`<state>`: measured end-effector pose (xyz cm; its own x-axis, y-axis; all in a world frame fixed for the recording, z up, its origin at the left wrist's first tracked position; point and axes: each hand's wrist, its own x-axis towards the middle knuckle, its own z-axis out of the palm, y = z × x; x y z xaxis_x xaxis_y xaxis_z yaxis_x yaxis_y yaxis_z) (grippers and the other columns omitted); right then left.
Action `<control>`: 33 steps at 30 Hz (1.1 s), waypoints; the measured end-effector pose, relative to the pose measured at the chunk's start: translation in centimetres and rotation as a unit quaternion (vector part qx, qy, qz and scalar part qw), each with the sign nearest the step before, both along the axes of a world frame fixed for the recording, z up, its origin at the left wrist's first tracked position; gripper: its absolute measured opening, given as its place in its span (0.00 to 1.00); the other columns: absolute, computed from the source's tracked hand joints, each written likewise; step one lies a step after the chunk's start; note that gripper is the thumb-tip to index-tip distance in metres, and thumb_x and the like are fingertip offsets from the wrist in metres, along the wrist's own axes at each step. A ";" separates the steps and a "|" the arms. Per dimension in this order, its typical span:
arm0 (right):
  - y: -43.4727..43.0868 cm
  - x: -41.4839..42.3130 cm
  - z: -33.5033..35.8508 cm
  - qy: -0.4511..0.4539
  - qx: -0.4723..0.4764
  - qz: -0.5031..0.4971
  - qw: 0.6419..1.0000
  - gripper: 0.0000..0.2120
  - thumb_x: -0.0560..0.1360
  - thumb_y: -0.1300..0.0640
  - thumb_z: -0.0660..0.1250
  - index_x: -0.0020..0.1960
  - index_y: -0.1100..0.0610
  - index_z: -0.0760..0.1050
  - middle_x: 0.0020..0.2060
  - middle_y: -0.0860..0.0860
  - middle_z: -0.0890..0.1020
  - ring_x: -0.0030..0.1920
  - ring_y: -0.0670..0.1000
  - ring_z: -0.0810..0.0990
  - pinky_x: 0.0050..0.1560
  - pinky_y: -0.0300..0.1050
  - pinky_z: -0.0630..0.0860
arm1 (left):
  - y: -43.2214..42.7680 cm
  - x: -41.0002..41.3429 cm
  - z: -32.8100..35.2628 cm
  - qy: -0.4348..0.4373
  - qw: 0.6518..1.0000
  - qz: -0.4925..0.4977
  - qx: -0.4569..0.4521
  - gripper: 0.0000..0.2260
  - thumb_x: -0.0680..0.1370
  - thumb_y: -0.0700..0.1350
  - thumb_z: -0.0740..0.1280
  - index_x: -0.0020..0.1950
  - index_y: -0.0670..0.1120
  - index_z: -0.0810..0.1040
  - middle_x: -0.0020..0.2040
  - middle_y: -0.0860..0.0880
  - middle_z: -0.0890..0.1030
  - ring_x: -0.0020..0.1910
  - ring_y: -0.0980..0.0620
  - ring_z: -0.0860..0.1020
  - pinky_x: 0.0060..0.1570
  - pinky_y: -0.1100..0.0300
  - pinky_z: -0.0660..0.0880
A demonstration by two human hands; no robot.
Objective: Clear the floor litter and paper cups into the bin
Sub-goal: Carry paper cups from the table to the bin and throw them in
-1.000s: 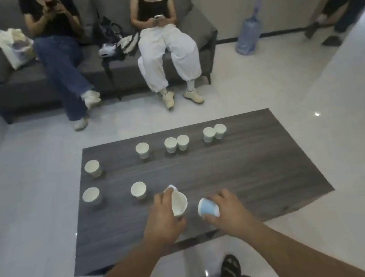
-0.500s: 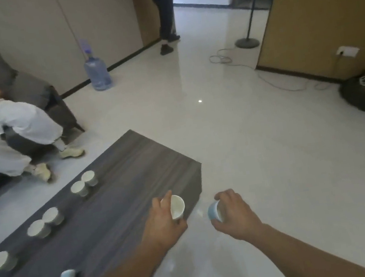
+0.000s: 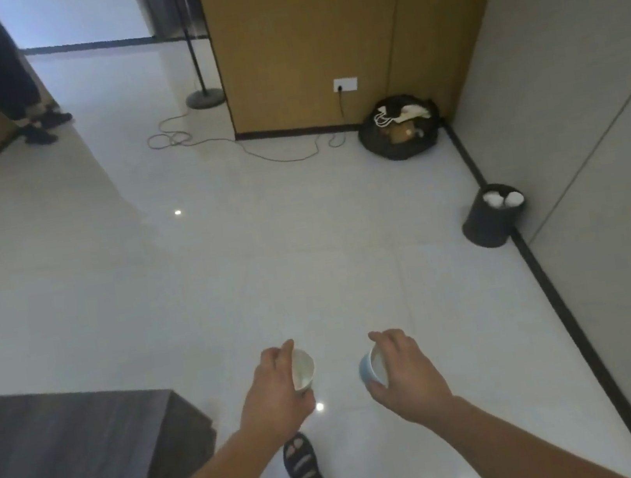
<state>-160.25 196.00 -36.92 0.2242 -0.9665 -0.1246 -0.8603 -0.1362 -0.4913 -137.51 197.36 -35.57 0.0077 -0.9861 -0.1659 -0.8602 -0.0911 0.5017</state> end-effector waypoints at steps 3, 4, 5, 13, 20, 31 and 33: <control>-4.0 -3.0 0.4 0.025 -0.012 -0.045 0.999 0.35 0.74 0.45 0.66 0.77 0.52 0.58 0.69 0.49 0.65 0.66 0.51 0.66 0.65 0.43 0.69 | -7.0 -3.1 -0.6 0.008 0.998 -0.062 -0.001 0.37 0.73 0.53 0.69 0.77 0.50 0.54 0.68 0.49 0.62 0.62 0.49 0.70 0.59 0.58 0.71; -5.3 -4.0 0.6 0.033 -0.014 -0.061 0.998 0.35 0.75 0.46 0.66 0.77 0.52 0.57 0.69 0.49 0.64 0.66 0.52 0.66 0.65 0.43 0.69 | -9.4 -4.3 -0.6 0.013 0.997 -0.082 -0.004 0.37 0.73 0.52 0.69 0.77 0.50 0.54 0.68 0.49 0.62 0.62 0.49 0.70 0.59 0.58 0.72; -6.7 -4.9 1.0 0.041 -0.014 -0.079 0.996 0.36 0.75 0.46 0.67 0.77 0.53 0.57 0.69 0.49 0.64 0.66 0.52 0.66 0.65 0.43 0.69 | -11.8 -5.5 -0.5 0.017 0.995 -0.102 -0.009 0.37 0.73 0.52 0.69 0.77 0.50 0.54 0.68 0.49 0.62 0.61 0.49 0.70 0.58 0.58 0.72; -15.8 -10.6 2.4 0.050 0.002 -0.216 0.975 0.36 0.76 0.47 0.66 0.78 0.52 0.53 0.70 0.48 0.62 0.68 0.51 0.64 0.64 0.42 0.70 | -27.1 -13.6 0.5 0.032 0.975 -0.220 -0.027 0.35 0.72 0.52 0.69 0.76 0.52 0.57 0.68 0.51 0.61 0.61 0.50 0.70 0.56 0.58 0.72; -22.0 -18.4 1.4 0.035 0.004 -0.286 0.958 0.33 0.77 0.47 0.64 0.78 0.51 0.55 0.70 0.48 0.63 0.68 0.50 0.64 0.64 0.38 0.69 | -36.0 -23.1 -0.4 0.029 0.953 -0.300 -0.024 0.36 0.73 0.53 0.68 0.76 0.52 0.55 0.69 0.51 0.60 0.62 0.49 0.69 0.57 0.58 0.73; -36.6 -36.4 2.0 0.041 -0.015 -0.290 0.956 0.35 0.75 0.47 0.65 0.77 0.50 0.55 0.70 0.48 0.63 0.67 0.51 0.64 0.65 0.41 0.67 | -50.1 -41.0 1.7 0.018 0.952 -0.303 -0.048 0.35 0.73 0.52 0.69 0.76 0.55 0.57 0.69 0.51 0.60 0.63 0.48 0.69 0.61 0.58 0.73; -38.6 -39.3 2.1 0.037 -0.010 -0.300 0.953 0.35 0.74 0.47 0.65 0.77 0.51 0.55 0.70 0.48 0.63 0.67 0.51 0.63 0.66 0.42 0.66 | -51.8 -43.3 1.5 0.019 0.951 -0.306 -0.037 0.35 0.72 0.52 0.70 0.75 0.54 0.57 0.69 0.51 0.60 0.63 0.48 0.69 0.60 0.57 0.73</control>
